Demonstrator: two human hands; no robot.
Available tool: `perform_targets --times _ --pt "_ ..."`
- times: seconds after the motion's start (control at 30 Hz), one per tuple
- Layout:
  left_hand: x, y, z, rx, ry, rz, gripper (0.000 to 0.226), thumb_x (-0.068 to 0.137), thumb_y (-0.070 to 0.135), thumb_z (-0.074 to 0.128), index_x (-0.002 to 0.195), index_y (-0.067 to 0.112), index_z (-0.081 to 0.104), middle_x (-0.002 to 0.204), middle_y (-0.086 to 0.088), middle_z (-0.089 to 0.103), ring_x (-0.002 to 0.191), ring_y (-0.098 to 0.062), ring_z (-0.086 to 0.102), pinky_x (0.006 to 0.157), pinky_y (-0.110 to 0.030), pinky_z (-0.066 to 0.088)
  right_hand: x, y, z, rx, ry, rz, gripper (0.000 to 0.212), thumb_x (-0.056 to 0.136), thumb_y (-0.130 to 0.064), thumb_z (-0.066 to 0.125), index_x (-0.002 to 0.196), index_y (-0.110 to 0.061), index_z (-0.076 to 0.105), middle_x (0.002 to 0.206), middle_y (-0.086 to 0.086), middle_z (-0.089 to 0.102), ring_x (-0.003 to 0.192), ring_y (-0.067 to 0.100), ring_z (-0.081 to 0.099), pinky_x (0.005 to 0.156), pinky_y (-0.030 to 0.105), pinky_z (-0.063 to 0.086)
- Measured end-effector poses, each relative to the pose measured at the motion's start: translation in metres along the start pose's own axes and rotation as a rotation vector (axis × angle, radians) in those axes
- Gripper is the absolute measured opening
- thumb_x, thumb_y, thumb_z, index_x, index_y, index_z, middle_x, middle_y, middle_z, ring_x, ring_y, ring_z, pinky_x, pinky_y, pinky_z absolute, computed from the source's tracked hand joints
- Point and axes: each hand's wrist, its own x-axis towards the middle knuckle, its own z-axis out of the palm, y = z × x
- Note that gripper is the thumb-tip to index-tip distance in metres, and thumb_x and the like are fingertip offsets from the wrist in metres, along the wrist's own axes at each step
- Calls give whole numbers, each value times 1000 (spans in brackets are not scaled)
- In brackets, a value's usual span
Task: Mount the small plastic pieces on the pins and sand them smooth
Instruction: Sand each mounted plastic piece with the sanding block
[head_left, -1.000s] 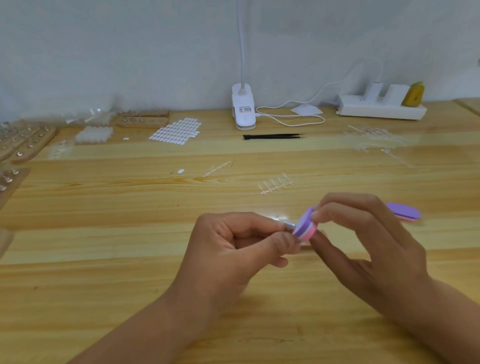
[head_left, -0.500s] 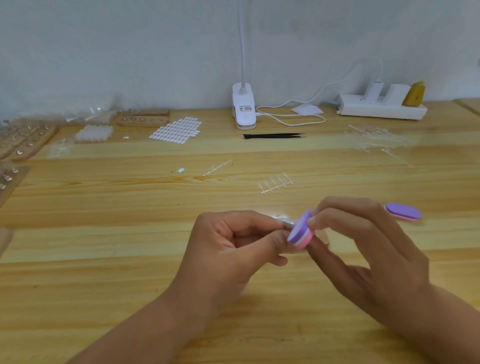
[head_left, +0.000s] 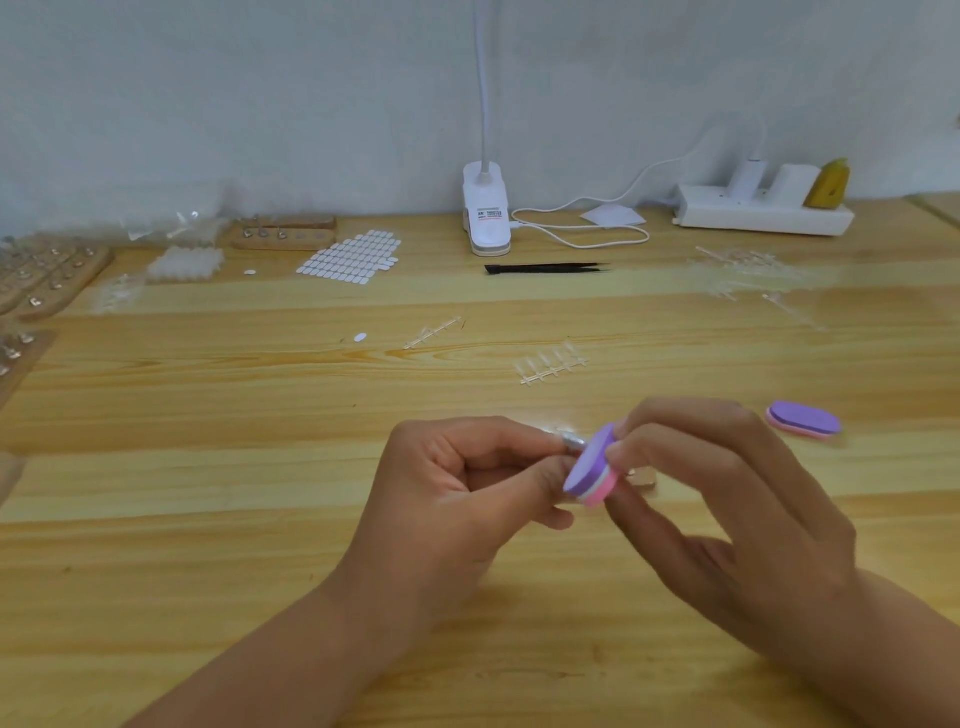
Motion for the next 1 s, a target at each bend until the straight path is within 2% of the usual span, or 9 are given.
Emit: perform_targets --times 0.1,0.2,0.3,0.4,0.47,0.53,0.67,1.0 --pt "-1 1 -1 -2 -32 1 10 71 5 80 79 2 76 76 -15 75 72 -26 74 59 -27 58 0 5 0 -24 2 34 25 92 -1 68 114 -8 59 104 11 64 98 19 61 88 23 48" --pt "0 1 0 9 -17 10 10 69 5 78 78 2 76 73 -12 75 64 -19 72 58 -25 56 -2 -2 1 16 -2 3 24 93 -3 67 115 -8 59 109 8 60 101 17 61 89 23 49" --pt "-1 -1 -1 -9 -30 3 8 71 2 77 79 2 76 77 -14 75 70 -24 74 58 -26 57 -1 7 0 -27 -5 28 24 91 0 69 112 -8 61 105 8 63 103 14 60 94 19 46" --pt "-2 1 -2 -29 -69 -7 5 73 2 75 79 1 75 80 -16 75 74 -28 75 59 -29 58 4 21 -6 -69 25 138 29 88 2 69 111 -14 61 108 -9 57 115 -7 51 101 10 36" --pt "-1 0 -3 -47 -87 -20 7 75 2 71 80 -2 74 81 -17 75 74 -29 75 60 -30 59 5 21 -11 -89 54 146 29 90 -3 68 115 -15 57 110 -13 54 119 -14 45 102 7 33" --pt "-1 -1 -2 -52 -92 -28 8 76 2 69 81 -2 74 80 -16 75 74 -29 75 59 -30 59 3 11 -11 -77 48 99 26 94 -7 66 117 -14 56 111 -6 56 119 -11 48 102 9 34" --pt "-2 -1 -2 -16 -109 -16 10 79 5 67 84 3 75 78 -14 76 74 -29 75 60 -31 59 -1 8 -9 -33 -8 -9 22 95 -6 65 116 -9 59 112 4 59 106 13 59 98 17 43" --pt "-3 -2 -4 2 -131 -36 9 82 9 67 83 7 76 79 -15 75 73 -29 74 59 -30 58 -2 14 -10 -22 -53 5 25 93 -3 67 116 -9 59 113 5 58 104 17 60 94 23 47"
